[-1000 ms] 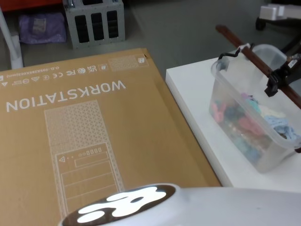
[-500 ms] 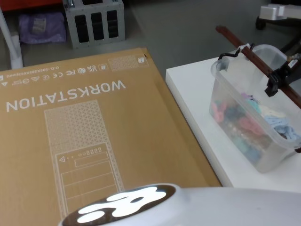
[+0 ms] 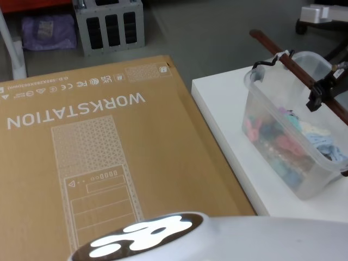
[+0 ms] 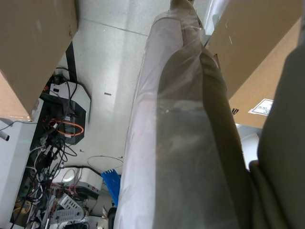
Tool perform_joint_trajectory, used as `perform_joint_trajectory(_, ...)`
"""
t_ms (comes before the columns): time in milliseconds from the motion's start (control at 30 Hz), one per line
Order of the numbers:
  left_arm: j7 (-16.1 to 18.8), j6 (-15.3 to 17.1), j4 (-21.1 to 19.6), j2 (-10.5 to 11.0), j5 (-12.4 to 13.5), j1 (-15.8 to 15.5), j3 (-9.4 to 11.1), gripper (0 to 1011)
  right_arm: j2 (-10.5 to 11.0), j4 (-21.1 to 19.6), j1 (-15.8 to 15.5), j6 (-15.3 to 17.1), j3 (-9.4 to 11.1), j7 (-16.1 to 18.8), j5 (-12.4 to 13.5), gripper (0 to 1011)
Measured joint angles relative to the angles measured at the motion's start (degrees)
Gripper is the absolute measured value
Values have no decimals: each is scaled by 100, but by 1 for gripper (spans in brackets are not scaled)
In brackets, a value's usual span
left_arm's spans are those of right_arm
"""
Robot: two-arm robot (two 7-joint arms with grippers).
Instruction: Use one hand to grasp the basket and place it at the designated location.
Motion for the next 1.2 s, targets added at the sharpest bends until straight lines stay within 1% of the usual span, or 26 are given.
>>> perform_joint_trajectory(367, 0, 0, 0, 0, 0, 0, 0, 0, 0, 0, 3, -4, 0, -3, -1, 1)
perform_joint_trajectory(433, 0, 0, -1, 0, -1, 0, 0, 0, 0, 0, 3, -6, 0, -8, -2, 18)
perform_joint_trajectory(500, 0, 0, -1, 0, -1, 0, 0, 0, 0, 0, 3, -7, 1, -8, -1, 81)
perform_joint_trajectory(600, 0, 0, -1, 1, 0, 0, 0, 0, 0, 0, 3, -7, 1, -8, -1, 131)
perform_joint_trajectory(633, 0, 0, 0, 0, 0, 0, 0, 0, 0, 0, 3, -8, 1, -8, -1, 187)
perform_joint_trajectory(700, 0, 0, 1, 0, 0, 0, 0, 0, 0, 0, 3, -7, 1, -8, -1, 217)
perform_joint_trajectory(733, 0, 0, 0, 0, 0, 0, 0, 0, 0, 0, 3, -8, 1, -8, -1, 284)
perform_joint_trajectory(833, 0, 0, 0, 0, 0, 0, 0, 0, 0, 0, 3, -7, 1, -8, -1, 356)
perform_joint_trajectory(867, 0, 0, 0, 0, 0, 0, 0, 0, 0, 0, 3, -7, 1, -8, -1, 356)
perform_joint_trajectory(900, 0, 0, 0, 0, 0, 0, 0, 0, 0, 0, 2, -8, 1, -8, -1, 425)
perform_joint_trajectory(933, 0, 0, 0, 0, 0, 0, 0, 0, 0, 0, 2, -8, 1, -8, -1, 467)
perform_joint_trajectory(1100, 0, 0, 0, 0, 0, 0, 0, 0, 0, 0, 2, -8, 1, -8, -1, 609)
perform_joint_trajectory(1133, 0, 0, 0, 0, 0, 0, 0, 0, 0, 0, 2, -8, 1, -7, -1, 670)
perform_joint_trajectory(1200, 0, 0, 0, 0, 0, 0, 0, 0, 0, 0, 2, -8, 1, -6, -1, 703)
